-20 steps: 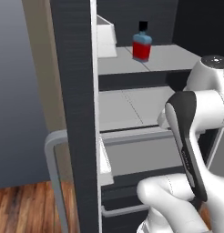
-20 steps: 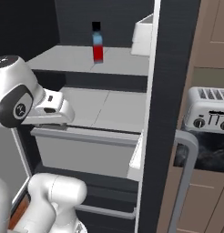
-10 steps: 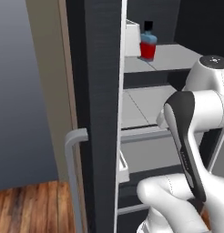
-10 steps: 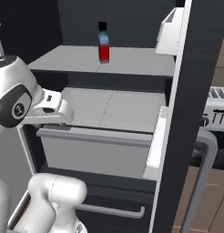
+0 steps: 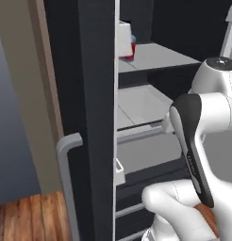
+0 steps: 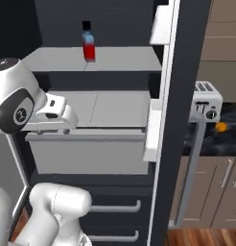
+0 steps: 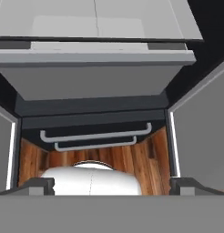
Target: Place the liquor and beer on the top shelf of the fridge to keep them out of children's reach, and place the orange on lower shelves for easy access.
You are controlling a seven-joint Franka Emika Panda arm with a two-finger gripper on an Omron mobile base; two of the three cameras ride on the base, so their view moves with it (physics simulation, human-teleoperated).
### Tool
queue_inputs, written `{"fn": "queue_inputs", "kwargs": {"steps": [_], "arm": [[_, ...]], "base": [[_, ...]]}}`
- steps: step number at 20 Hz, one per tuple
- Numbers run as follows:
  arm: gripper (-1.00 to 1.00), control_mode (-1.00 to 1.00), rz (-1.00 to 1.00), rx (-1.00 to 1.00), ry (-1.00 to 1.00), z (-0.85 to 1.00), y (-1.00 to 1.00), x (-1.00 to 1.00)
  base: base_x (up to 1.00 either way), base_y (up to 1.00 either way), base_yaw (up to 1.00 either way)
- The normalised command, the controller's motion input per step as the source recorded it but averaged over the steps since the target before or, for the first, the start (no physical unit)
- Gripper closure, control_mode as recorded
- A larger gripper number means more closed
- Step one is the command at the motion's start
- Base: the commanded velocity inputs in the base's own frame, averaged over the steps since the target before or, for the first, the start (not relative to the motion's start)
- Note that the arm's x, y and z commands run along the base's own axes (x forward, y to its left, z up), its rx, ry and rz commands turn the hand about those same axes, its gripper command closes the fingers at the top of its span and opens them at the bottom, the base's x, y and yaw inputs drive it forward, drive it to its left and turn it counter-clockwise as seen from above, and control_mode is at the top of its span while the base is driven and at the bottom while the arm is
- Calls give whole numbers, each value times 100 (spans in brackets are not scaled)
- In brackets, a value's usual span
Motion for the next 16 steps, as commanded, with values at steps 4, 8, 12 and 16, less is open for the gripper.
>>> {"fn": "queue_inputs", "kwargs": {"steps": [4,8,12,16], "arm": [[-100,100,0,0,0,0,0,0],[-100,100,0,0,0,0,0,0],[-100,100,0,0,0,0,0,0],[-100,100,0,0,0,0,0,0]], "base": [[-53,0,-36],[-14,0,-40],[0,0,-45],[-16,2,-46]]}}
